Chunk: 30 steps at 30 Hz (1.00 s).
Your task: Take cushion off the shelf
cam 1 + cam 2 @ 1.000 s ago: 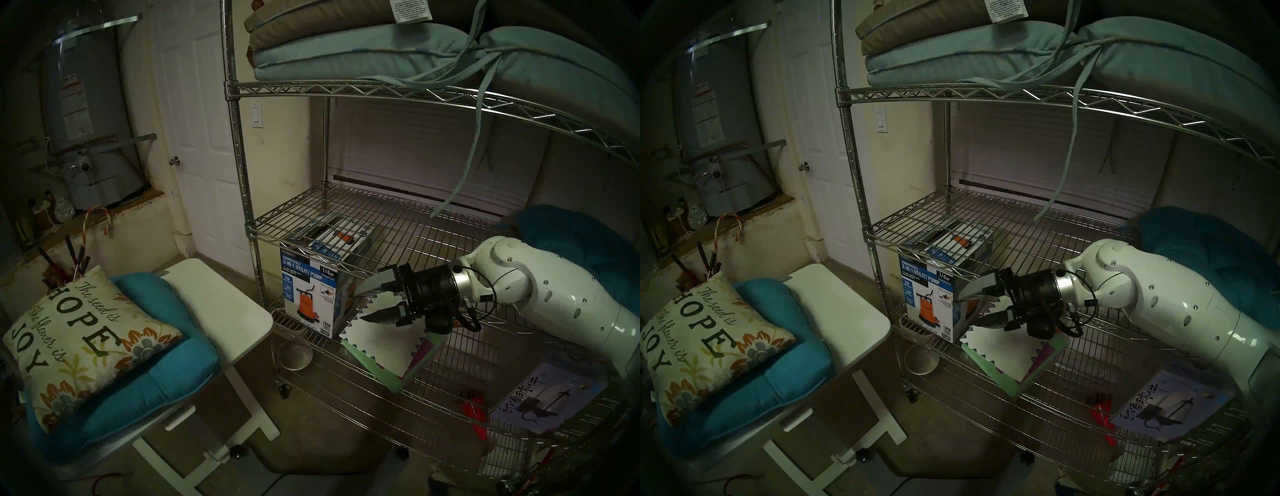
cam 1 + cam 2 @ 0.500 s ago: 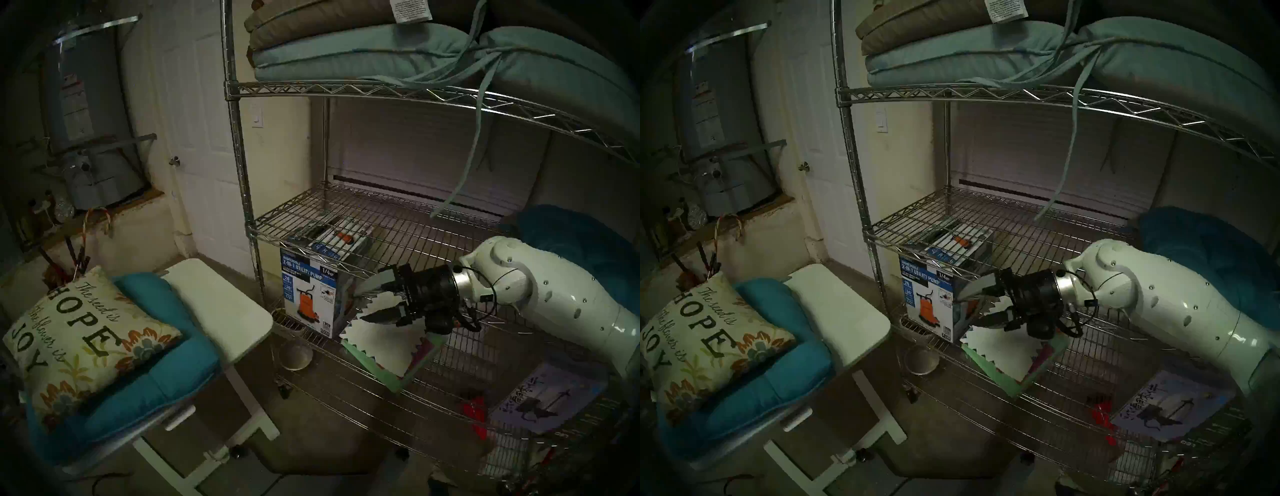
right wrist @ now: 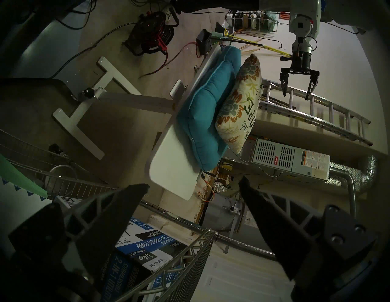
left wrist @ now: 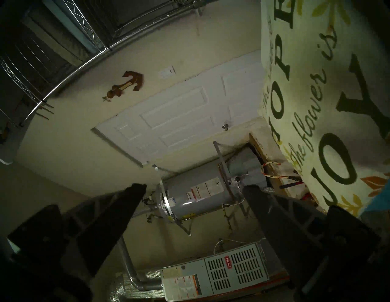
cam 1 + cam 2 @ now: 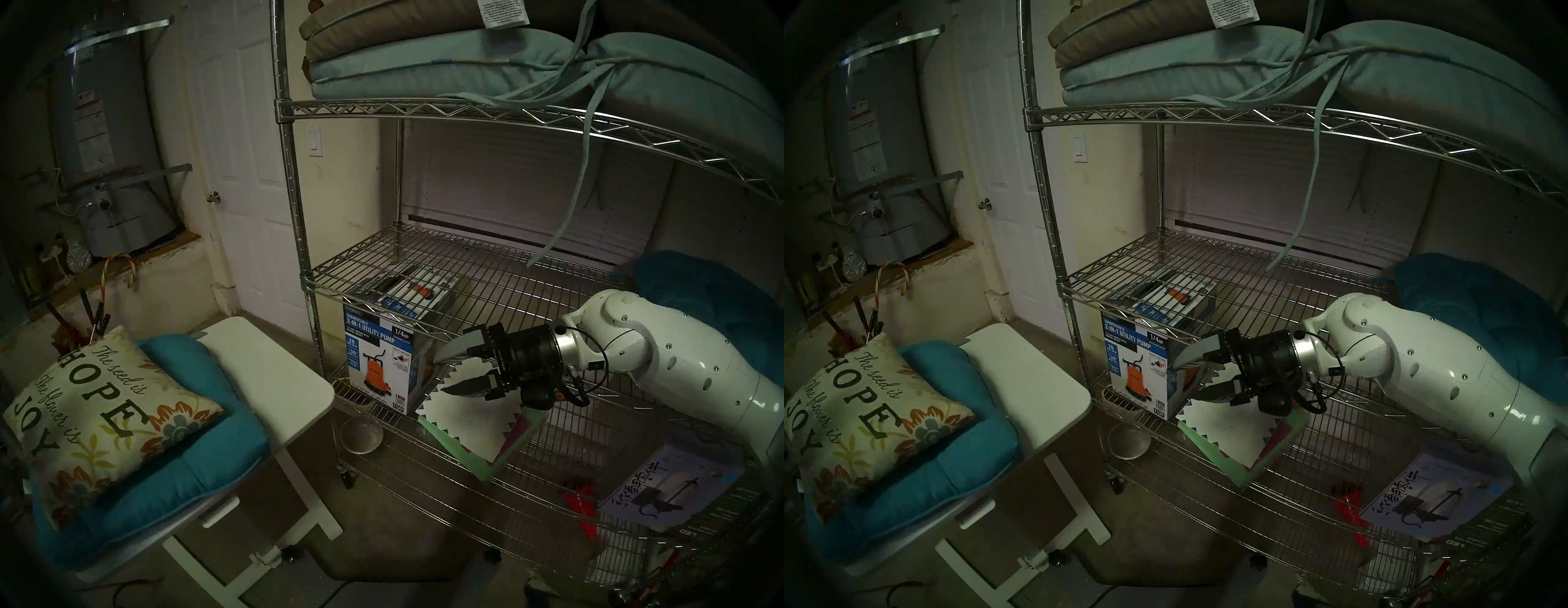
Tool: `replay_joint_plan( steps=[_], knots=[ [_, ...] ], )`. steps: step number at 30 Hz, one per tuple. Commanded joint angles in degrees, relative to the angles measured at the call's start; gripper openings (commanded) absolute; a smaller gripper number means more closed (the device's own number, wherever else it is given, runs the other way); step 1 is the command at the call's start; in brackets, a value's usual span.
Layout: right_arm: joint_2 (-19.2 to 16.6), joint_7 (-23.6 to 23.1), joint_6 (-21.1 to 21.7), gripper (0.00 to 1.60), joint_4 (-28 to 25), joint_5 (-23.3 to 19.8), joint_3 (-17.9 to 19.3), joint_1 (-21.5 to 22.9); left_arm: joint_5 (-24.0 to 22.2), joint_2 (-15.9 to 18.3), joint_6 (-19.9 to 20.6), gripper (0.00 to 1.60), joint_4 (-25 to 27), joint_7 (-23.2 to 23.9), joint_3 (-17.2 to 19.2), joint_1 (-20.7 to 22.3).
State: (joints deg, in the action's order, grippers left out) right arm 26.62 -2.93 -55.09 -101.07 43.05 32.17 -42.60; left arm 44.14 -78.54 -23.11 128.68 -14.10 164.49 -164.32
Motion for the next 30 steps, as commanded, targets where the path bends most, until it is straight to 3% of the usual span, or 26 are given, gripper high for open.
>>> replay_joint_plan(
  steps=[1, 11, 12, 13, 14, 17, 22, 28, 29, 30],
  knots=[
    [-0.11, 0.45, 0.09, 1.60, -0.29, -0.42, 0.41, 0.69, -1.14, 6.10, 3.93, 1.60, 1.53, 2.13, 0.51, -0.57],
    [-0.11, 0.43, 0.09, 1.60, -0.31, -0.40, 0.42, 0.67, -1.82, 14.52, 7.62, 1.60, 1.71, 8.79, 0.51, 4.39],
    [-0.11, 0.43, 0.09, 1.60, -0.32, -0.40, 0.42, 0.66, -1.50, 13.27, 7.30, 1.60, 2.71, 9.87, 0.51, 5.62],
    [-0.11, 0.43, 0.09, 1.60, -0.32, -0.40, 0.42, 0.67, -1.82, 16.72, 8.06, 1.60, 1.44, 10.29, 0.51, 5.36],
    [-0.11, 0.43, 0.09, 1.60, -0.32, -0.40, 0.42, 0.67, -1.70, 17.42, 8.08, 1.60, 1.61, 11.38, 0.51, 6.13],
    [-0.12, 0.42, 0.09, 1.60, -0.33, -0.39, 0.42, 0.65, -1.12, 16.71, 7.80, 1.60, 2.78, 13.11, 0.51, 7.85],
    [-0.12, 0.41, 0.09, 1.60, -0.35, -0.37, 0.42, 0.63, -0.72, 20.52, 8.81, 1.60, 3.24, 16.97, 0.51, 11.87],
    [-0.12, 0.40, 0.09, 1.60, -0.36, -0.36, 0.43, 0.62, 0.95, 23.64, 9.76, 1.60, 2.73, 19.58, -2.35, 15.27],
    [-0.12, 0.41, 0.09, 1.60, -0.36, -0.37, 0.43, 0.63, 0.97, 27.49, 10.57, 1.60, 1.11, 20.27, -3.12, 15.50],
    [-0.12, 0.41, 0.09, 1.60, -0.36, -0.37, 0.43, 0.63, 1.80, 25.44, 10.16, 1.60, 2.15, 20.82, -4.05, 17.24]
  ],
)
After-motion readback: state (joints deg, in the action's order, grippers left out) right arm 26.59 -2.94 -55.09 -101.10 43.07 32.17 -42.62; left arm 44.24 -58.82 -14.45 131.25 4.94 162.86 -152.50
